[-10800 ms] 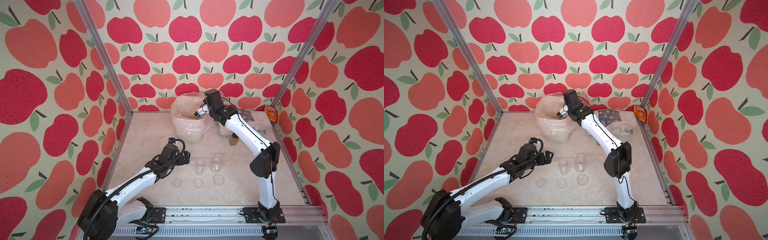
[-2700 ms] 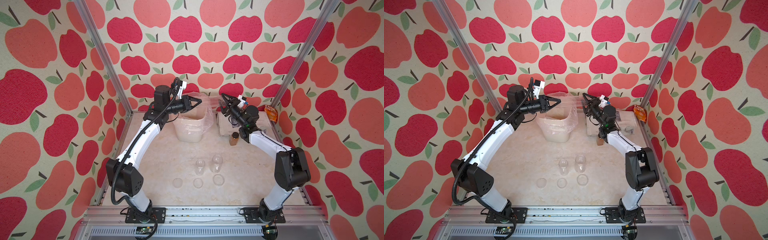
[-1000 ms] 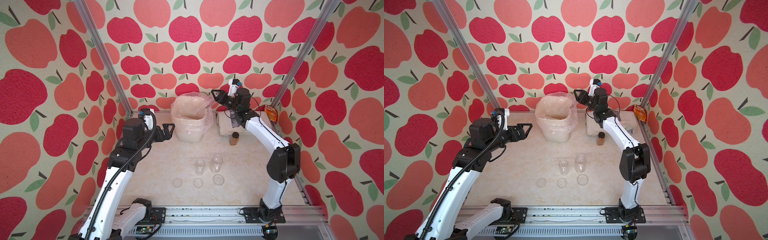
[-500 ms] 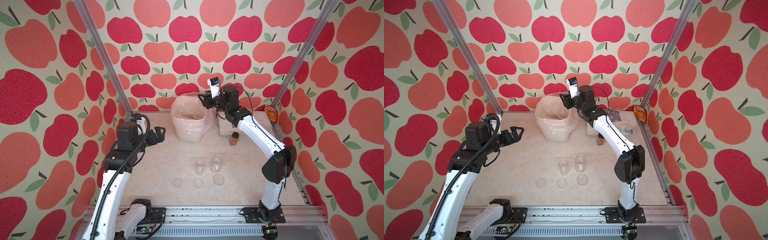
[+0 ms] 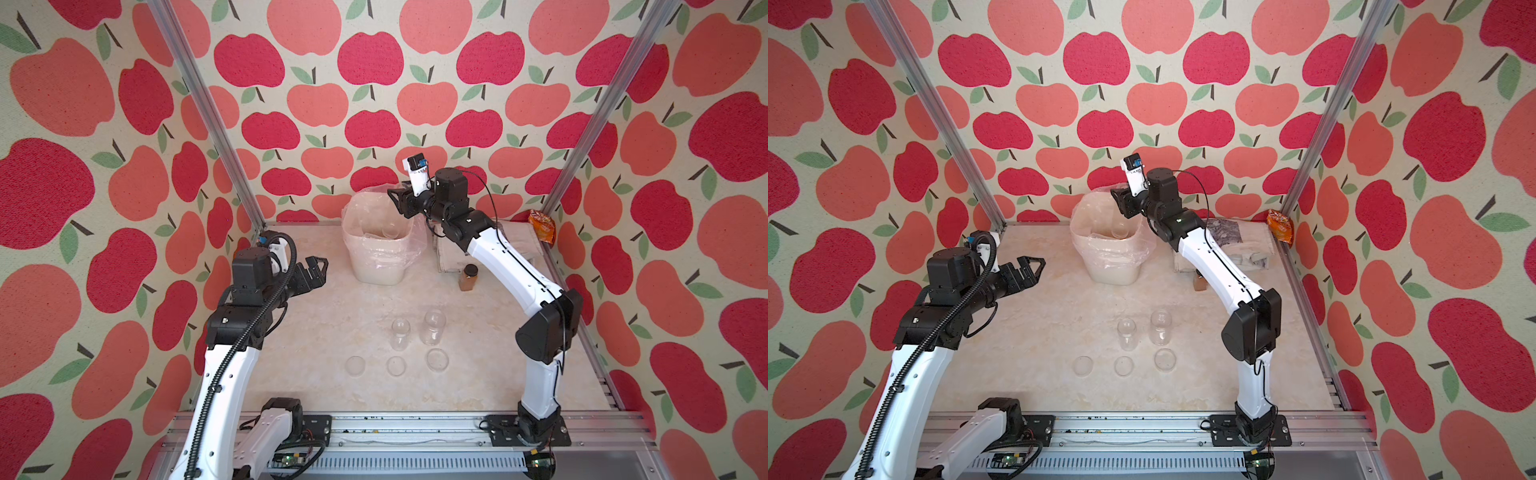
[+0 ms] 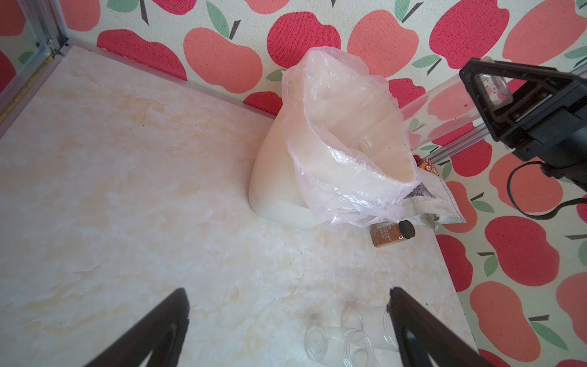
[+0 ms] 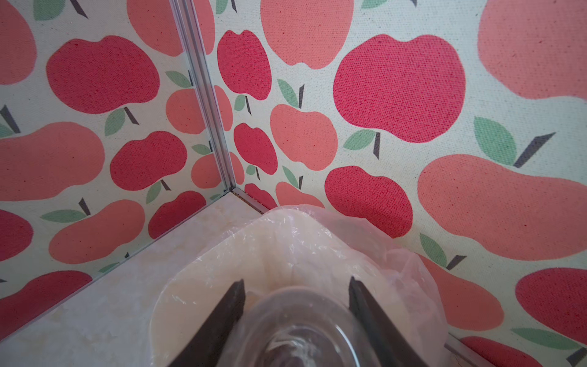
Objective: Empty the moldy dried flower tea in the jars
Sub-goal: Pour the moldy dried flower tea into the trash bin.
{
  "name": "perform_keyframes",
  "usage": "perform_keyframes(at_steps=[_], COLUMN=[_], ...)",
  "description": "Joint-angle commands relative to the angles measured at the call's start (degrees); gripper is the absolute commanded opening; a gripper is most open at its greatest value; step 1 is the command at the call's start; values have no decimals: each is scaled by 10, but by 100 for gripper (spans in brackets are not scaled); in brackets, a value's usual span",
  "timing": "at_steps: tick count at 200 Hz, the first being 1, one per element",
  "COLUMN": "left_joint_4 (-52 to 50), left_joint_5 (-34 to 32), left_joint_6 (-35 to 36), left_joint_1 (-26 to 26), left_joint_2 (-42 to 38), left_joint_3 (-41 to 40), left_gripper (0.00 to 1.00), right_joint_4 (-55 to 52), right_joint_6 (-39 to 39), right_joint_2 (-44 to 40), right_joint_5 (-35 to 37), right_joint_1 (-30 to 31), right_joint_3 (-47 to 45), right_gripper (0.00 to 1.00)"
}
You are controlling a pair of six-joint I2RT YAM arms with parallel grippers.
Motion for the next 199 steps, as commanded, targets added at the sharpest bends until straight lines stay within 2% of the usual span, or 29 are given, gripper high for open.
perform_keyframes(at_steps=[1,9,16,37,43,51,65,72,80,97,103,112,128,137,145,158,165,173,190,199], left_joint_4=[2,3,3,6,8,11,13,13,13,14,15,18,22,23,25,30,33,39,50,55], left_joint_5=[13,14,16,19,20,21,23,24,25,26,26,28,31,32,33,34,35,36,40,42], left_joint_6=[8,8,8,6,5,4,3,3,2,1,1,-1,-2,-3,-4,-5,-6,-7,-10,-13], left_joint_1=[6,6,7,8,8,8,9,9,9,9,10,10,11,10,10,10,10,11,10,11], left_joint_2=[-7,-7,-7,-9,-9,-10,-11,-11,-10,-10,-10,-10,-10,-10,-9,-9,-8,-9,-8,-8], left_joint_3=[-8,-9,-9,-13,-14,-17,-20,-20,-19,-19,-19,-19,-20,-22,-22,-25,-26,-27,-29,-29], left_gripper=[99,99,100,99,99,100,100,100,99,100,99,100,100,100,99,99,99,99,100,100], right_joint_4=[-34,-38,-33,14,14,-15,-62,-64,-57,-16,-10,-22,-44,-44,-37,-1,5,-14,-43,-40], right_joint_6=[-67,-103,-99,67,83,46,-79,-115,-104,28,46,10,-108,-128,-85,36,61,27,-106,-129], right_joint_2=[13,13,10,3,7,15,29,30,27,18,18,20,23,22,17,11,12,15,19,16], right_joint_5=[59,81,76,-25,-36,-14,82,106,93,-6,-18,-3,83,95,62,-15,-27,-10,91,108], right_joint_1=[13,25,26,-19,-24,-17,18,31,29,-8,-14,-7,26,32,22,-12,-18,-11,28,35], right_joint_3=[38,39,37,15,21,44,77,78,71,47,47,57,70,69,64,43,43,55,69,65], right_gripper=[20,20,21,20,18,18,18,19,19,19,18,19,19,20,20,19,18,18,19,20])
